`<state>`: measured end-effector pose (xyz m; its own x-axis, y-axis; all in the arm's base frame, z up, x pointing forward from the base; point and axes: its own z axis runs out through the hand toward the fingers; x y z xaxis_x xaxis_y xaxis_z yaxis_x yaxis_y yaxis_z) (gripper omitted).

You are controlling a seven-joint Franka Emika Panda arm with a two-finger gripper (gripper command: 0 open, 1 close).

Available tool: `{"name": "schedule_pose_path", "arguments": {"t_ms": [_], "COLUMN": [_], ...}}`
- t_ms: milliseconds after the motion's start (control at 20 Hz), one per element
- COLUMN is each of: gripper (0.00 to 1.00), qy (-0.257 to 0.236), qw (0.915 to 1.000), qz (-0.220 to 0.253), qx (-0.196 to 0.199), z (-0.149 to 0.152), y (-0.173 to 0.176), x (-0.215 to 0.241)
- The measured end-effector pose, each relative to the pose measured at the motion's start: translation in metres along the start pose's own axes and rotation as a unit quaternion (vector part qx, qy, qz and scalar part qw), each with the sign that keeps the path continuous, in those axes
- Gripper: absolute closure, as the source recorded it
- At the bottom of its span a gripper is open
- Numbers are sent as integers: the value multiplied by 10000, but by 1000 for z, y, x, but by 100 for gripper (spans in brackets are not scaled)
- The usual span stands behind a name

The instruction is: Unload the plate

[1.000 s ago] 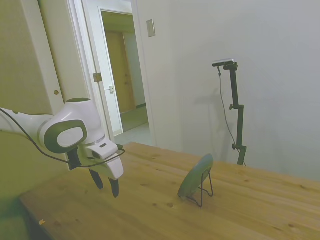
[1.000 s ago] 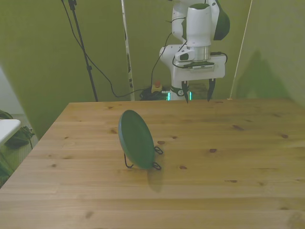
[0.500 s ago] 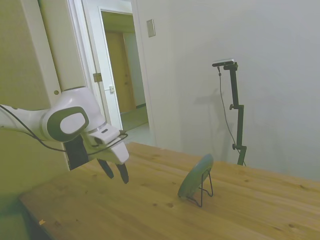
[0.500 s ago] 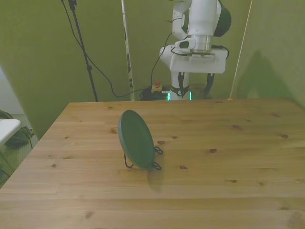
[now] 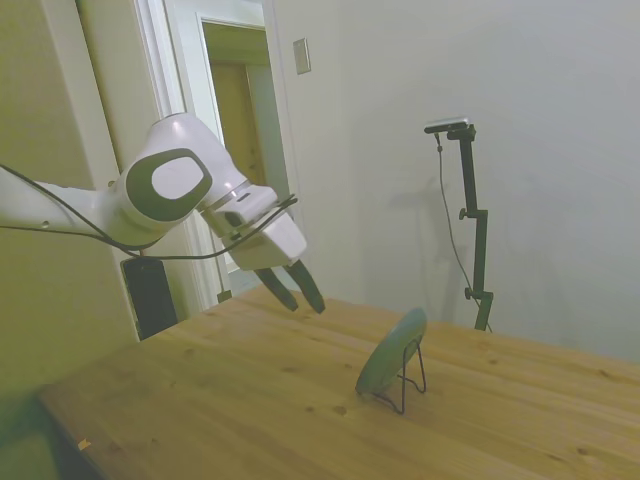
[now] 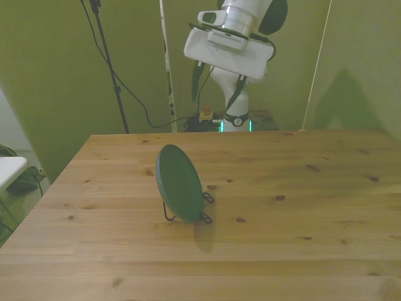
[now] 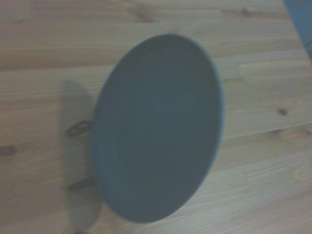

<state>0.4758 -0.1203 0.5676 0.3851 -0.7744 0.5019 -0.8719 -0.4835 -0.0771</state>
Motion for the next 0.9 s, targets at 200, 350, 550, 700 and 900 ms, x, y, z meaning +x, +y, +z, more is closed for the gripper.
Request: {"name": "schedule_pose_path", "arguments": {"t_ms": [200, 350, 550, 700, 900], "gripper": [0, 0, 0, 0, 0], "qy": [301, 356, 428, 458, 411], "qw": [9991, 9984, 9978, 9974, 9974], "qz": [257, 420, 512, 517, 497], "qx": [-178, -110, 55, 195, 318], "z": [16, 34, 55, 69, 83], "y": [12, 19, 15, 5, -11], "x": [36, 56, 69, 70, 60]}}
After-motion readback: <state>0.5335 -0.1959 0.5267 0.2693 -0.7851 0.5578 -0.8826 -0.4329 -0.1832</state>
